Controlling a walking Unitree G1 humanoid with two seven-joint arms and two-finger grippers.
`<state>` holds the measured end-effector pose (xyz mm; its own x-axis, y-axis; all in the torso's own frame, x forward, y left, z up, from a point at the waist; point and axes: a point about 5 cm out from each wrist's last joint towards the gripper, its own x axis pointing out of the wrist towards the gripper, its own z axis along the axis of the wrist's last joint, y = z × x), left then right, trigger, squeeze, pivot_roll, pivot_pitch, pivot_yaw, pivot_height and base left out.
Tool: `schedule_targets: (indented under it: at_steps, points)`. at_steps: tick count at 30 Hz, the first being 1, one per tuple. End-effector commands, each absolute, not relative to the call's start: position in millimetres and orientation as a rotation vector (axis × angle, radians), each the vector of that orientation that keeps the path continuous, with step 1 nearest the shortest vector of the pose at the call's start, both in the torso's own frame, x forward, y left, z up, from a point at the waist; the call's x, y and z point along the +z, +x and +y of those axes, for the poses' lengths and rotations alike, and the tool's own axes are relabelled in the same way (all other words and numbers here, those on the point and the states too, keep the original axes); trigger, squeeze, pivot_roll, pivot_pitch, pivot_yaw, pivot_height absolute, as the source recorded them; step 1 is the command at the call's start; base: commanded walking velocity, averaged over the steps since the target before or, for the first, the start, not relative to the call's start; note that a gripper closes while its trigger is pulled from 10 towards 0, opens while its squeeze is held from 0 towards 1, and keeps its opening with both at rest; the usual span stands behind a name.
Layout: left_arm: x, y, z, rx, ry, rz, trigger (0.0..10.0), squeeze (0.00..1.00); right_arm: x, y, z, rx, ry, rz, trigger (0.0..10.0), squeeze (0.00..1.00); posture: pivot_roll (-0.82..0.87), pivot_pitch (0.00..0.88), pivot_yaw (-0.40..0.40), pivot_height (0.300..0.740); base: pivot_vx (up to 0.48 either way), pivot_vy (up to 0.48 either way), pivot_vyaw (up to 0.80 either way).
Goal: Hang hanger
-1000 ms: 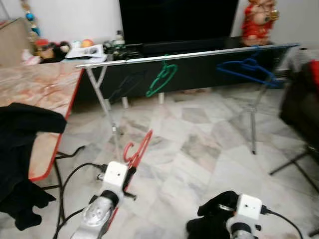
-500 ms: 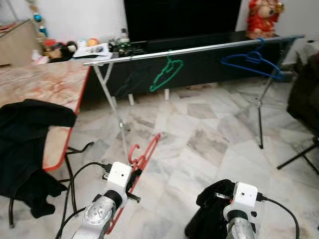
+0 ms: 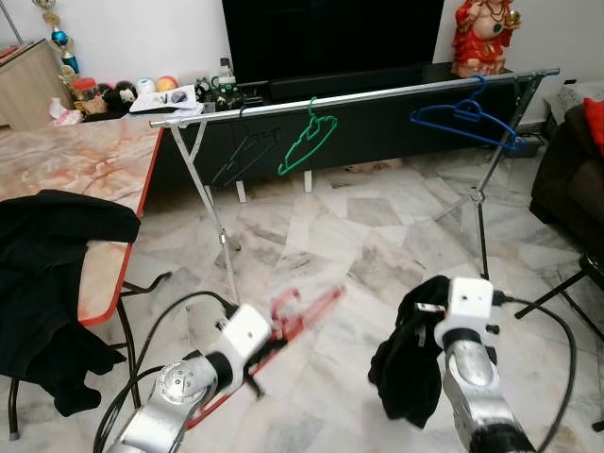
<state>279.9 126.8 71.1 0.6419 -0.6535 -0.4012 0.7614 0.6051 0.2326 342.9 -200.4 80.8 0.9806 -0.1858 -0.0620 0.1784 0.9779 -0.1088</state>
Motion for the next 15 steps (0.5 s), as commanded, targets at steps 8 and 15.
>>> schedule_targets:
  at_steps: [8,15]
  points:
    - [75.6,263.4,124.4,-1.116,0.48,0.417,10.0,0.0,88.4,354.4,-179.8,-0.124,-0.096,0.071,10.0,0.0,0.08,0.019,0.057,0.74,0.0,0.0,0.0]
    - [96.1,268.2,110.8,-1.169,0.345,0.369,10.0,0.0,87.9,357.3,-178.9,-0.096,-0.102,0.105,10.0,0.0,0.08,0.031,0.05,0.74,0.0,0.0,0.0]
